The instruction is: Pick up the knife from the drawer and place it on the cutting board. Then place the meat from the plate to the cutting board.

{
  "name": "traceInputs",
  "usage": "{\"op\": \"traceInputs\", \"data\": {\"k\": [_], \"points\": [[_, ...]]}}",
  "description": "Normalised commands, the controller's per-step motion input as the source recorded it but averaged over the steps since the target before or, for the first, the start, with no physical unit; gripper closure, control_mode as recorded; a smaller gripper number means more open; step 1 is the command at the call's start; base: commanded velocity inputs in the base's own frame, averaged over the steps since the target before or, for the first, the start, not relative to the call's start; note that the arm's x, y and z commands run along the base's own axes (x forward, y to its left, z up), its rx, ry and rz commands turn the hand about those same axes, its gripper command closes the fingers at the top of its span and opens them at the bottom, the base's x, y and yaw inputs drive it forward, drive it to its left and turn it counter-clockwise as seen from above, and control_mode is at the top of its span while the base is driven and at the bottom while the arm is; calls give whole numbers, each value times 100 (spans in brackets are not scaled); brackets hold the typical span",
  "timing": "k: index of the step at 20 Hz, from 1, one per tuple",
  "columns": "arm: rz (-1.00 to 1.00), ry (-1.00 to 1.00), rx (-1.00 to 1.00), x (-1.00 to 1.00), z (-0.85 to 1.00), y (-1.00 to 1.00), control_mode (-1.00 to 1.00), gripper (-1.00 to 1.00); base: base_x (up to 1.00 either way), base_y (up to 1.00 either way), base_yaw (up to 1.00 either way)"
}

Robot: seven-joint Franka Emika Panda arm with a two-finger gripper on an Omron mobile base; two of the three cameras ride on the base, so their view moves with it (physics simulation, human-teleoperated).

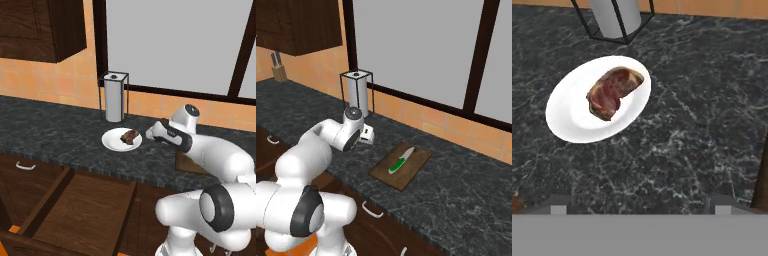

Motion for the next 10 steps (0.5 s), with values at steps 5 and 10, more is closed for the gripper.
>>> {"op": "traceInputs", "data": {"k": [5, 10], "points": [[21, -1, -10, 3, 0, 66, -100, -100, 0, 0, 0], [-3, -6, -8, 8, 0, 53, -100, -100, 0, 0, 0]]}}
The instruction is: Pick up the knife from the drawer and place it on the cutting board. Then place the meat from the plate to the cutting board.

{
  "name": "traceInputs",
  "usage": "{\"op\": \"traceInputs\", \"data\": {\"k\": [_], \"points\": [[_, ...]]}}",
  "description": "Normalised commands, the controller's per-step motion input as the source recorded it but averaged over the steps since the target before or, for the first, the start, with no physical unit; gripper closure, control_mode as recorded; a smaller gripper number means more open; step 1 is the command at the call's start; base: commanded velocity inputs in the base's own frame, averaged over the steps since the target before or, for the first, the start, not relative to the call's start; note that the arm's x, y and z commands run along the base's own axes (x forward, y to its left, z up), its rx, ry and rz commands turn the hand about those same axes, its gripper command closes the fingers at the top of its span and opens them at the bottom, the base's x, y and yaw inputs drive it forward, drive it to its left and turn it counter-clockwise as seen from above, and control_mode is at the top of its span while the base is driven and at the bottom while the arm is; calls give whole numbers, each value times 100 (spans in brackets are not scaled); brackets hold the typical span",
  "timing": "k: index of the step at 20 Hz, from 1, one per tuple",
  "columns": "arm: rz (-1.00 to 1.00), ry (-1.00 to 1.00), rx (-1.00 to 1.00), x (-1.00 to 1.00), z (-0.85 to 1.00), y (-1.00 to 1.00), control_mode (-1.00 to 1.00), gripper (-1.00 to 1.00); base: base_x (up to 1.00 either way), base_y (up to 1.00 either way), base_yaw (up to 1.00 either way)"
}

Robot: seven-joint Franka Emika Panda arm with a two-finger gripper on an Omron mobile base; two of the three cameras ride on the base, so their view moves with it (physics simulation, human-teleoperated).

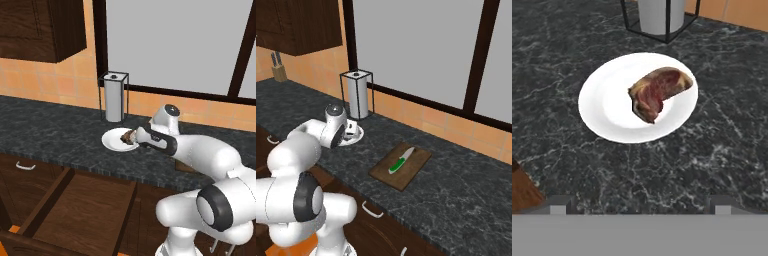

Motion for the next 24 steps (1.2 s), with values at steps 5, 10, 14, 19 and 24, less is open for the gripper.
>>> {"op": "traceInputs", "data": {"k": [5, 10, 14, 19, 24], "points": [[-5, 0, 0, 37, 0, 28, -100, -100, 0, 0, 0], [0, 1, 0, 51, -1, 4, -100, -100, 0, 0, 0], [-2, 0, -3, 42, -8, 0, -100, -100, 0, 0, 0], [0, 0, -4, 30, -23, 4, -100, -100, 0, 0, 0], [0, 1, -4, 22, -25, 6, -100, -100, 0, 0, 0]]}}
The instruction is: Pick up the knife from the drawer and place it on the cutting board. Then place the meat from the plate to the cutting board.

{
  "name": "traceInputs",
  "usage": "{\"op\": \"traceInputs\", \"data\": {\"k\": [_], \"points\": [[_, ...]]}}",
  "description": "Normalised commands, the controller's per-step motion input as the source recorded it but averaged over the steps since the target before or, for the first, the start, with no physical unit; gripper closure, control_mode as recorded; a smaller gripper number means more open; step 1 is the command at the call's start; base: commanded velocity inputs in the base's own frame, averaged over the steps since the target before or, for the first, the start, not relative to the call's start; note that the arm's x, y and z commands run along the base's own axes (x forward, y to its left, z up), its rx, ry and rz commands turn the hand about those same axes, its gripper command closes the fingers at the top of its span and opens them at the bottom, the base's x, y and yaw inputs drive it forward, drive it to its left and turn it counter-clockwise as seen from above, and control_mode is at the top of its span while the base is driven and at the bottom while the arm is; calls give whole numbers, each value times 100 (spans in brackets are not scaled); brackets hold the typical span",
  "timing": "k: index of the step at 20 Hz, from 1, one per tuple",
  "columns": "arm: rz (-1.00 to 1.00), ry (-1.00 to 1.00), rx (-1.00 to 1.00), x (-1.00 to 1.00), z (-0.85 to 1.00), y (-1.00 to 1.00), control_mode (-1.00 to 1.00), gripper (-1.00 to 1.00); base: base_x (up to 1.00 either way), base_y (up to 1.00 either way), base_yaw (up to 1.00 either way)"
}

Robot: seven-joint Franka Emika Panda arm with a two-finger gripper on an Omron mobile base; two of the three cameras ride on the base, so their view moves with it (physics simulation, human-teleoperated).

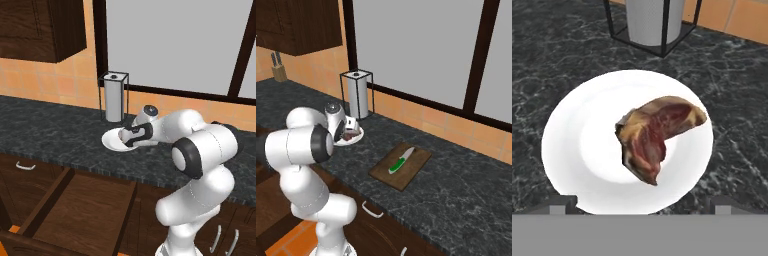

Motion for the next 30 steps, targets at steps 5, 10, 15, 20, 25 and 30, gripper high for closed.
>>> {"op": "traceInputs", "data": {"k": [5, 10, 15, 20, 25, 30], "points": [[0, 5, -3, 27, -28, 4, -100, -100, 0, 0, 0], [0, 5, -4, 38, -27, 12, -100, -100, 0, 0, 0], [0, 7, -4, 39, -20, 14, -100, -100, 0, 0, 0], [0, 9, -2, 23, -20, 1, -100, -100, 0, 0, 0], [0, 10, -1, 9, -21, 0, -100, 100, 0, 0, 0], [0, 6, 0, 0, -22, -3, -100, 100, 0, 0, 0]]}}
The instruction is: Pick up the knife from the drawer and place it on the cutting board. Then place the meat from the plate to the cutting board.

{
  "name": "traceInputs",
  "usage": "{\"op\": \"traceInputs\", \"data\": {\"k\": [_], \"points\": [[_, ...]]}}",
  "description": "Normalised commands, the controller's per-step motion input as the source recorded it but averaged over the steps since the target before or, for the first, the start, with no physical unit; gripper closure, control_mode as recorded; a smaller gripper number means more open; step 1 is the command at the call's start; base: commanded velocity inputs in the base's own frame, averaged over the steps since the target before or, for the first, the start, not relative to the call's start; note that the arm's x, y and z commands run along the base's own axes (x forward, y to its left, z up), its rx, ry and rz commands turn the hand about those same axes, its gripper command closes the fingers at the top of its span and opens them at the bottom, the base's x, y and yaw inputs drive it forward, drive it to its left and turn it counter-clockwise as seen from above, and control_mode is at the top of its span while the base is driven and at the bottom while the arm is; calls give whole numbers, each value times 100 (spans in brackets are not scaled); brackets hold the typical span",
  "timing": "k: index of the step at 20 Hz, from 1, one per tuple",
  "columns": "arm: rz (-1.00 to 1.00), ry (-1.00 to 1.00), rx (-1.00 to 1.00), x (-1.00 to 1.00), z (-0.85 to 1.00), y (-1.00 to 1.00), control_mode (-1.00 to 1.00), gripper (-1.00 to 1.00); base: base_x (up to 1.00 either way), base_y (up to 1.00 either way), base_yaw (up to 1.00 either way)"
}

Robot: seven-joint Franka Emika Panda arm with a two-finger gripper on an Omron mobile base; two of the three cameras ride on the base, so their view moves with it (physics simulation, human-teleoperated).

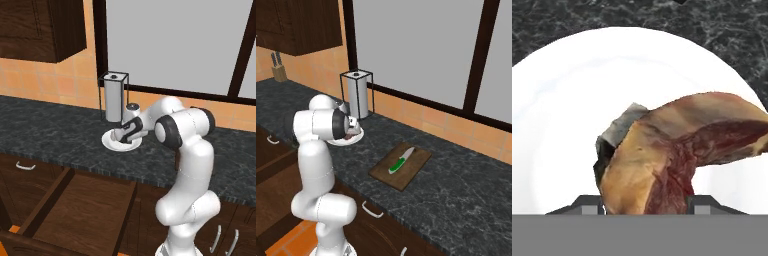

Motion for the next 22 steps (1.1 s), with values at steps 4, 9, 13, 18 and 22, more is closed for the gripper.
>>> {"op": "traceInputs", "data": {"k": [4, 9, 13, 18, 22], "points": [[0, -4, 0, -7, -6, -12, -100, 100, 0, 0, 0], [0, -22, 0, -57, 37, 0, -100, 100, 0, 0, 0], [0, -9, 0, -66, 99, -20, -100, 100, 0, 0, 0], [0, 0, 0, -68, 74, -47, -100, 100, 0, 0, 0], [-3, 0, -3, -64, 53, -58, -100, 100, 0, 0, 0]]}}
